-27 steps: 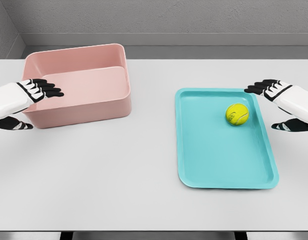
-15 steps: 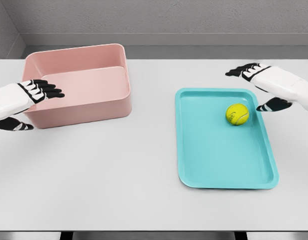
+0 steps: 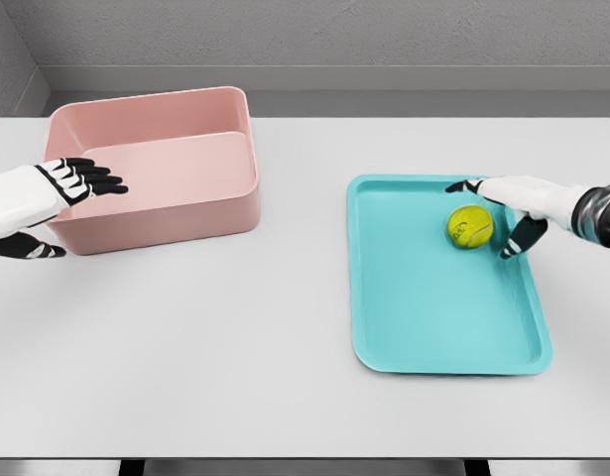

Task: Put the tennis from the blue tray into the pink basket with both arms

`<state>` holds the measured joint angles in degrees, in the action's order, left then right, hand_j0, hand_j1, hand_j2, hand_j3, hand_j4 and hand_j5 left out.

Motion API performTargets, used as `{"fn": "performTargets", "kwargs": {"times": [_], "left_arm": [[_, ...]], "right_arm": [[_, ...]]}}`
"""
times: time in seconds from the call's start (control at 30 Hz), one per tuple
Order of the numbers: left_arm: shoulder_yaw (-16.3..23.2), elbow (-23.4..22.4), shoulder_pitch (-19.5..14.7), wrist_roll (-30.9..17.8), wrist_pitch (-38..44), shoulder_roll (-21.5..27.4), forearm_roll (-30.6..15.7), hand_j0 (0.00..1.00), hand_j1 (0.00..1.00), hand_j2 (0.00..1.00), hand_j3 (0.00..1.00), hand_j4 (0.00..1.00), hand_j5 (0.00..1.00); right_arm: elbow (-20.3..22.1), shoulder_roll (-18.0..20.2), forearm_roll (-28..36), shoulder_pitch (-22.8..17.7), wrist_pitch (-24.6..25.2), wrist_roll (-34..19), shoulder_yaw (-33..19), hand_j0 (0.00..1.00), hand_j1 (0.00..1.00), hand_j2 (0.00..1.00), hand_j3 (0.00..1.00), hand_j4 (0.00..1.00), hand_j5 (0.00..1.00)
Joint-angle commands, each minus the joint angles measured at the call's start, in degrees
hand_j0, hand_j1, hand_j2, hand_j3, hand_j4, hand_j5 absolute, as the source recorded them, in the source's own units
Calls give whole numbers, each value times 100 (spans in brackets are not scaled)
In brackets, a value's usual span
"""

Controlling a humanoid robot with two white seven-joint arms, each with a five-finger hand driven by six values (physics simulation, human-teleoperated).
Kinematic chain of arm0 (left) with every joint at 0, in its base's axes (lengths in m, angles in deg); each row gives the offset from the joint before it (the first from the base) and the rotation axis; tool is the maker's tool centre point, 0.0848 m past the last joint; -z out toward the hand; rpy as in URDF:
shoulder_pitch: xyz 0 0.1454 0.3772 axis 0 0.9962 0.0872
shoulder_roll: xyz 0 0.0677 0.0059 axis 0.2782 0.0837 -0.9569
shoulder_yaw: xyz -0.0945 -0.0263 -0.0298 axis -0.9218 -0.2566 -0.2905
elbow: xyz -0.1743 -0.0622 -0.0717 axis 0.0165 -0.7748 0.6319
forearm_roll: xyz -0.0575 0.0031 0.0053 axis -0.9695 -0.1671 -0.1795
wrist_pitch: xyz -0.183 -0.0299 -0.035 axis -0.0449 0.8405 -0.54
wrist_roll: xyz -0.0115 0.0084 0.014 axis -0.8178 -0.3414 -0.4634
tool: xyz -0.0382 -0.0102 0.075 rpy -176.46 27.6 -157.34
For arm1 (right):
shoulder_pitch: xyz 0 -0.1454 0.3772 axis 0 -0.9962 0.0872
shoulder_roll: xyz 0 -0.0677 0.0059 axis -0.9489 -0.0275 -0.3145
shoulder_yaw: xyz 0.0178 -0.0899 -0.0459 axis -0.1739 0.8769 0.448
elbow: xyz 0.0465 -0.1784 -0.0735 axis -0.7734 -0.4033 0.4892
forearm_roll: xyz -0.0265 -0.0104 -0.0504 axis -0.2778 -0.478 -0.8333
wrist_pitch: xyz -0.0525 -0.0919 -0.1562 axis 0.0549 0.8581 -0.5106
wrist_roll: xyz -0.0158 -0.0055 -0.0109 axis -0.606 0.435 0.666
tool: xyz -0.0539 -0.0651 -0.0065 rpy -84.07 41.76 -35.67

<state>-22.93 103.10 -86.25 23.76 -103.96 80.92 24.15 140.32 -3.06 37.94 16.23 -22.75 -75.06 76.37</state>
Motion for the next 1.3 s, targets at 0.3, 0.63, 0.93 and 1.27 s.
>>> {"fn": "performTargets", "kwargs": {"times": [0.3,0.63,0.93,1.27], "left_arm": [[-20,0,-8,5,5,-1,-34,100,100,100,100,100,100],[-29,-8,-8,-4,5,-1,-25,100,100,100,100,100,100],[-38,-8,-8,-4,5,-10,28,100,100,100,100,100,100],[-55,-8,-8,-4,5,-10,63,100,100,100,100,100,100]], "right_arm": [[-665,-402,1,457,208,-81,653,100,100,100,100,100,100],[-815,-411,1,457,208,-81,724,100,100,100,100,100,100],[-815,-411,-34,457,208,-81,724,76,76,76,76,76,76],[-779,-411,-34,457,200,-81,820,64,64,64,64,64,64]]}}
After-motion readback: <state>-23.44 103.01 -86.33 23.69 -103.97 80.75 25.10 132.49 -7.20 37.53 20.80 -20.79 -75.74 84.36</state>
